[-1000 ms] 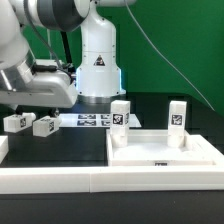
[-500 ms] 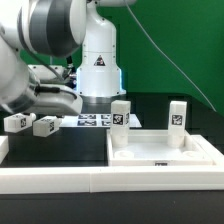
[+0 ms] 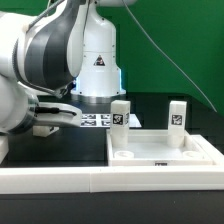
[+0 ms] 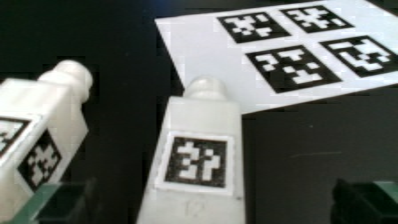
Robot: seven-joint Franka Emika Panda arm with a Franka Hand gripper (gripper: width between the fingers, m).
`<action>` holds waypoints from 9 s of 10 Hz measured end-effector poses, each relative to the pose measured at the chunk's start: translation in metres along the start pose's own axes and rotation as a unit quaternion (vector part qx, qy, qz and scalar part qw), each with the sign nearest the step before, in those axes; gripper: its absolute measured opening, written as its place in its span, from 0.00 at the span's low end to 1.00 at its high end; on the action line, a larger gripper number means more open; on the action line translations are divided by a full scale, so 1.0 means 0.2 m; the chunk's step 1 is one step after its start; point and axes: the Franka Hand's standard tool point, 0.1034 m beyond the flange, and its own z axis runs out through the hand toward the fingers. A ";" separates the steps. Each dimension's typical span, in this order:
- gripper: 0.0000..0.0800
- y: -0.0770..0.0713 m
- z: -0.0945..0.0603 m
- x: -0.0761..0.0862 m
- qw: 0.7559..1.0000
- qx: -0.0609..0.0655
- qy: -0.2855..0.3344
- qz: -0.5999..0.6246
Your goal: Assemble square table
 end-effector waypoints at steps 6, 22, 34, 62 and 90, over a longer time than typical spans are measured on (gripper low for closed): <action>0.81 -0.01 0.05 0.06 1.000 -0.010 0.019 -0.001; 0.36 -0.21 -0.31 -0.04 0.998 -0.029 0.054 -0.008; 0.36 -0.46 -0.67 -0.05 0.908 -0.060 0.414 -0.032; 0.36 -1.20 -0.80 -0.10 0.743 -0.081 0.655 -0.112; 0.36 -1.62 -0.65 -0.06 0.723 -0.076 0.671 -0.144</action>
Offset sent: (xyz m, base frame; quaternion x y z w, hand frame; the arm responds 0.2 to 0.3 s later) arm -0.0089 -0.0001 -0.0121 -0.0265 0.0306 -0.0040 0.9992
